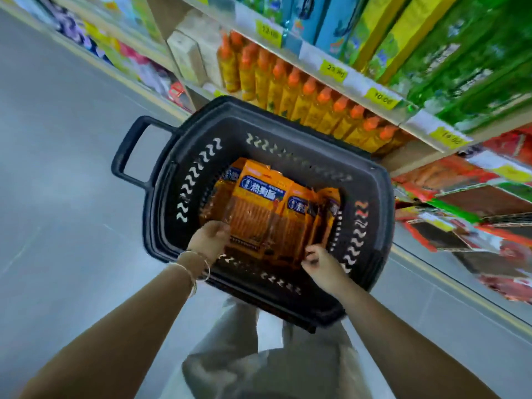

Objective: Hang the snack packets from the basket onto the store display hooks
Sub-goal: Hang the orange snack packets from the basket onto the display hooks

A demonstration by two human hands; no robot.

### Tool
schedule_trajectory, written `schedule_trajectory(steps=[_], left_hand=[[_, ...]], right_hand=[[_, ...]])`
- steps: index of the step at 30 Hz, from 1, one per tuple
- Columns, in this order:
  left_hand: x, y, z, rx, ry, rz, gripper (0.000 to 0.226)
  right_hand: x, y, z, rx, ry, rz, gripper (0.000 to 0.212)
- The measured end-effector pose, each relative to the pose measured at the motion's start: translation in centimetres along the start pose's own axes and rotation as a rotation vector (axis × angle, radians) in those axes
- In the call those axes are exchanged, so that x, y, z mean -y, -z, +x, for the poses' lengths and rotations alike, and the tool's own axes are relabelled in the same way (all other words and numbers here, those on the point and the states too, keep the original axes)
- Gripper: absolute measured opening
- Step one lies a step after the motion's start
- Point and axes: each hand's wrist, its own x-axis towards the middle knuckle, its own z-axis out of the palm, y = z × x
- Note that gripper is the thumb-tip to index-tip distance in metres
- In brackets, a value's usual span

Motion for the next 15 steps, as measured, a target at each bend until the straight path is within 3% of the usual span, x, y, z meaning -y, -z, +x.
schedule_trajectory(steps=[9,13,15], left_hand=[[0.5,-0.3,8.6,0.104,0.121,0.256,0.027],[1.2,-0.4,10.5,0.072,0.136,0.228,0.022],[1.7,-0.3,10.9,0.067,0.158,0.186,0.024]], right_hand=[[1.7,-4.5,10.7,-0.008,-0.1,0.033,0.048],[4.2,-5.7,15.3,-0.106,-0.206,0.261,0.03],[5.1,-6.5,16.8,-0.111,-0.302,0.381,0.047]])
